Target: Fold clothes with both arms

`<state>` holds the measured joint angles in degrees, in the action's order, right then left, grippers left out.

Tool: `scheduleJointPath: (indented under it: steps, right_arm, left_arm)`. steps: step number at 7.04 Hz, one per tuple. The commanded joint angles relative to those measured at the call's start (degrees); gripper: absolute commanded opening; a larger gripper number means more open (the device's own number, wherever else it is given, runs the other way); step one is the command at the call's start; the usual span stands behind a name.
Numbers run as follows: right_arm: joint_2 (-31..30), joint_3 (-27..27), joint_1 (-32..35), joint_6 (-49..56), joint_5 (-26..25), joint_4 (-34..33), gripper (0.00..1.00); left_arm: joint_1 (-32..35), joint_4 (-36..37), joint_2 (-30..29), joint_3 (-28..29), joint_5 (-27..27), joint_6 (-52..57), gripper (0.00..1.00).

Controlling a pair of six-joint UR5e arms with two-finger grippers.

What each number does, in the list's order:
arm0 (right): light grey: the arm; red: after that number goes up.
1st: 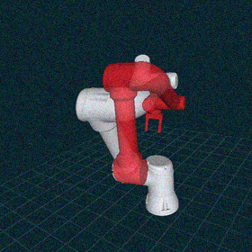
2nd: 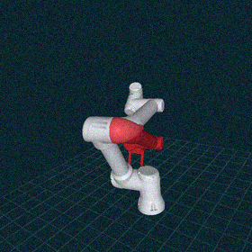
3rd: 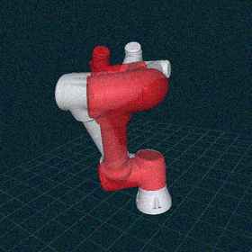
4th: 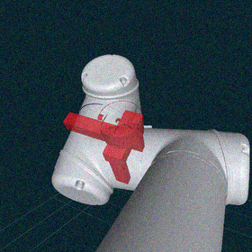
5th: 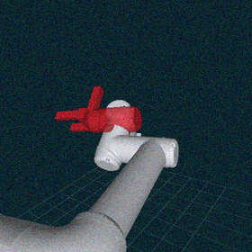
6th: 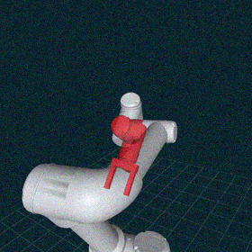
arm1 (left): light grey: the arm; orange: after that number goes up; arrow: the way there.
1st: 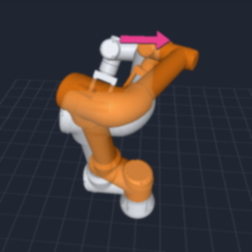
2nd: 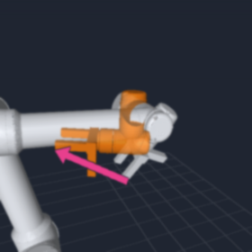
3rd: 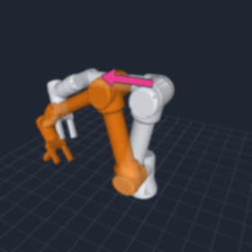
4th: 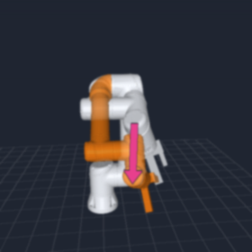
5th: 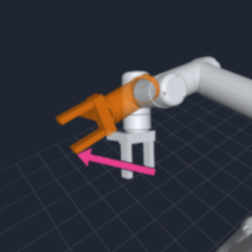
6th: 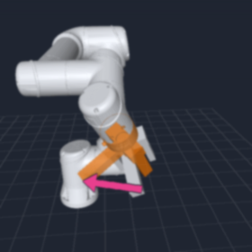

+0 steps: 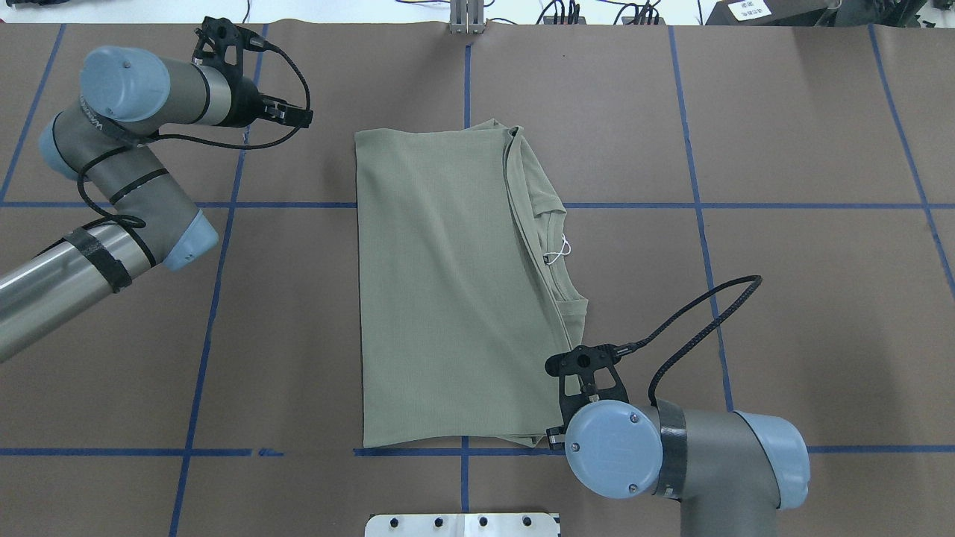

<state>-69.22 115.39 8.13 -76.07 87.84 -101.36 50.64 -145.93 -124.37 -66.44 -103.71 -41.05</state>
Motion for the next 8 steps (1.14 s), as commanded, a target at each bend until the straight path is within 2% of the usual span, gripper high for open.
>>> scheduleJointPath:
  steps: [1,3,5,7,8]
  right_arm:
    - [0.48,0.27,-1.18,-4.17,-0.65,0.29,1.0]
    - [4.07,0.01,2.66,-2.86,-0.3,0.29,1.0]
    - [7.51,-1.39,8.98,3.02,1.19,0.64,1.0]
    - [13.74,-12.94,14.61,7.83,4.44,6.94,1.0]
    - [14.81,-17.61,17.51,11.43,7.58,10.8,1.0]
  left_arm:
    - [-0.02,-0.15,0.7,-0.61,-0.09,0.0,1.0]
    - [-0.1,-0.06,1.58,-2.11,-0.09,0.09,1.0]
    - [-0.46,-0.06,1.67,-2.46,-0.09,0.0,1.0]
    - [-0.54,-0.06,1.67,-2.64,-0.09,-0.09,1.0]
    - [-0.63,-0.06,1.67,-2.64,-0.09,-1.83,1.0]
